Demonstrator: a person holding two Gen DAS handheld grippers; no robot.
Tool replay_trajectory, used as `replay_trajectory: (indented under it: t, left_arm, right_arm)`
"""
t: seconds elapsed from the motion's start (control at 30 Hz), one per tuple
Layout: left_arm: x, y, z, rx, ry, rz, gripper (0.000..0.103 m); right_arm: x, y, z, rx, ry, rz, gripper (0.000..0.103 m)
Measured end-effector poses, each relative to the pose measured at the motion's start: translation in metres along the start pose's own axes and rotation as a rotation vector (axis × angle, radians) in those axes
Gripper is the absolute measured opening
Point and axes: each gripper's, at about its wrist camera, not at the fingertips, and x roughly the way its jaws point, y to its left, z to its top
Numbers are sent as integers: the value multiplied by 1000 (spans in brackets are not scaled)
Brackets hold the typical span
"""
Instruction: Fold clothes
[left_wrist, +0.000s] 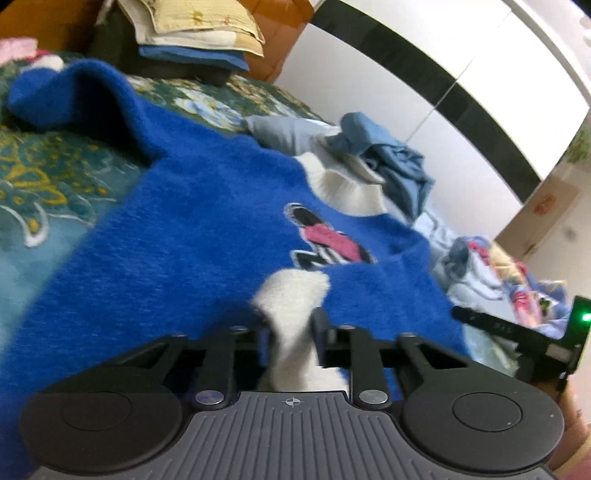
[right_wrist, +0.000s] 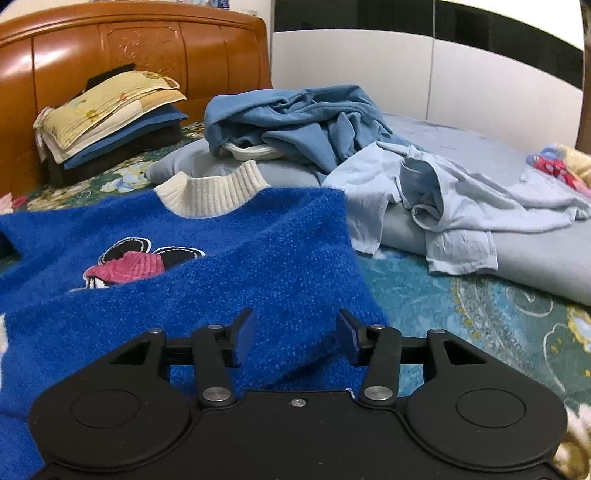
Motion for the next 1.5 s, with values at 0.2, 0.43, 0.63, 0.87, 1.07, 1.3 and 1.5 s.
replay_trajectory:
  t: [0.2, 0.43, 0.63, 0.87, 1.07, 1.3, 1.5]
  left_arm:
    - [-10, -11, 5, 27, -59, -22, 9]
    - [-8, -37, 64, 179, -86, -46, 9]
    - [3, -52, 113, 323, -74, 21, 9]
    - [59, -10, 125, 285, 62, 132, 10]
    - [64, 7, 106, 261, 72, 143, 10]
    - [63, 5, 108, 321, 78, 145, 11]
    - [70, 4, 107, 391, 93, 158, 12]
  right_arm:
    - [-3, -5, -3, 25, 0, 0, 49]
    - [-11, -14, -2, 59, -36, -27, 54]
    - [-14, -13, 1, 30, -53, -31, 54]
    - [2, 1, 6, -50, -28, -16, 54]
    - [42, 2, 45, -36, -4, -6, 54]
    - [102, 2, 83, 34, 70, -73, 54]
    - [136, -7, 98, 141, 131, -103, 54]
